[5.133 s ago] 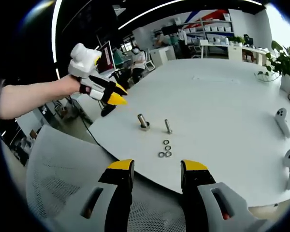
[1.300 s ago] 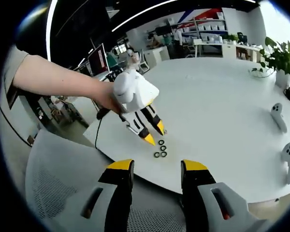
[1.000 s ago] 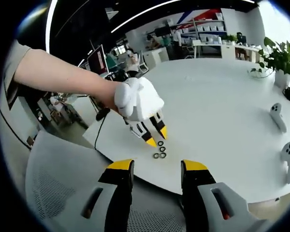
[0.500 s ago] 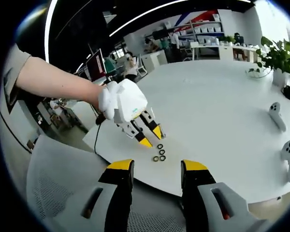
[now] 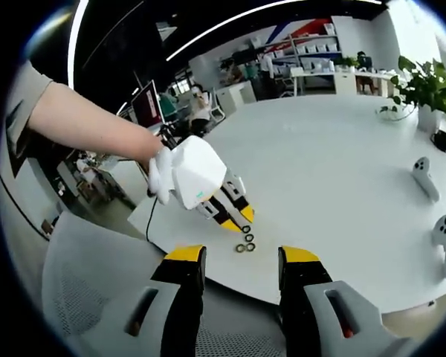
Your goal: Place the washer onto the threaded stud by aligning its center hole with the stud, sliding it down to the base, and recovering from edge contact or off-axis alignment until the washer reaches the visible bottom stop.
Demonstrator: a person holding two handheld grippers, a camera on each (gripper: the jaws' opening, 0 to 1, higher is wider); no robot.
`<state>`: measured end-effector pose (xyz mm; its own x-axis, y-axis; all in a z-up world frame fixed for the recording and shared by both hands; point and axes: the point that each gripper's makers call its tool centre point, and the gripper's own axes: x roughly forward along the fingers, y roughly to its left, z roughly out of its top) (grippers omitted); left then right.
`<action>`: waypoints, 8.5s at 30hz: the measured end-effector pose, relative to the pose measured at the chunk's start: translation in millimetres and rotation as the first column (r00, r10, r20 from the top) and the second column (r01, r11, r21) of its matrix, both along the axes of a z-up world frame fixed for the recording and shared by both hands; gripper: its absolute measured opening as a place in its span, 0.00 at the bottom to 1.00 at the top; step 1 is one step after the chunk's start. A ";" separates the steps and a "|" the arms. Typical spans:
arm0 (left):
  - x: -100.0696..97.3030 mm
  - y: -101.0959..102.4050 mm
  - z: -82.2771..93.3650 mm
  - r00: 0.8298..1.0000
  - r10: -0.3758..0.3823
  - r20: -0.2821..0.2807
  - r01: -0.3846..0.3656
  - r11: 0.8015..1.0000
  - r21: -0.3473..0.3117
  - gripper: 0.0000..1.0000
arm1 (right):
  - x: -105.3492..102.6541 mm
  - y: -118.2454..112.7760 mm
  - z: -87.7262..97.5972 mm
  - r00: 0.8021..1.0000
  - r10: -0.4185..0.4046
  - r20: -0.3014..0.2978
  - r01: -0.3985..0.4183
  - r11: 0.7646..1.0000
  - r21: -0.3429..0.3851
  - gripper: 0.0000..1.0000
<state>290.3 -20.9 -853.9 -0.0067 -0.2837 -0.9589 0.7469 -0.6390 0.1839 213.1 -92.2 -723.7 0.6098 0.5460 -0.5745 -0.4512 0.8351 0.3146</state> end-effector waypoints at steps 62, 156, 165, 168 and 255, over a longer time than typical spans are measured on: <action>3.3 14.5 -22.5 0.999 0.007 -0.054 0.000 0.991 0.133 0.09 | 2.7 -1.2 1.9 1.000 -0.020 0.006 0.019 0.999 0.027 0.41; 43.2 10.9 34.3 0.966 0.255 0.046 -0.257 0.966 0.031 0.08 | 4.2 -4.5 2.8 0.999 -0.044 0.005 0.044 0.998 0.041 0.40; 39.9 13.0 13.7 0.968 0.250 0.025 -0.251 0.963 0.098 0.08 | 4.1 -4.8 2.2 0.999 -0.044 0.002 0.044 0.998 0.039 0.40; 38.7 16.3 9.2 0.967 0.253 0.015 -0.253 0.959 0.125 0.08 | 4.1 -4.8 2.3 0.999 -0.044 0.001 0.044 0.998 0.039 0.40; -9.4 8.1 105.8 0.778 0.607 -0.161 -0.625 0.726 -0.286 0.19 | -7.1 1.1 -8.6 0.998 0.058 -0.023 -0.059 0.996 -0.071 0.39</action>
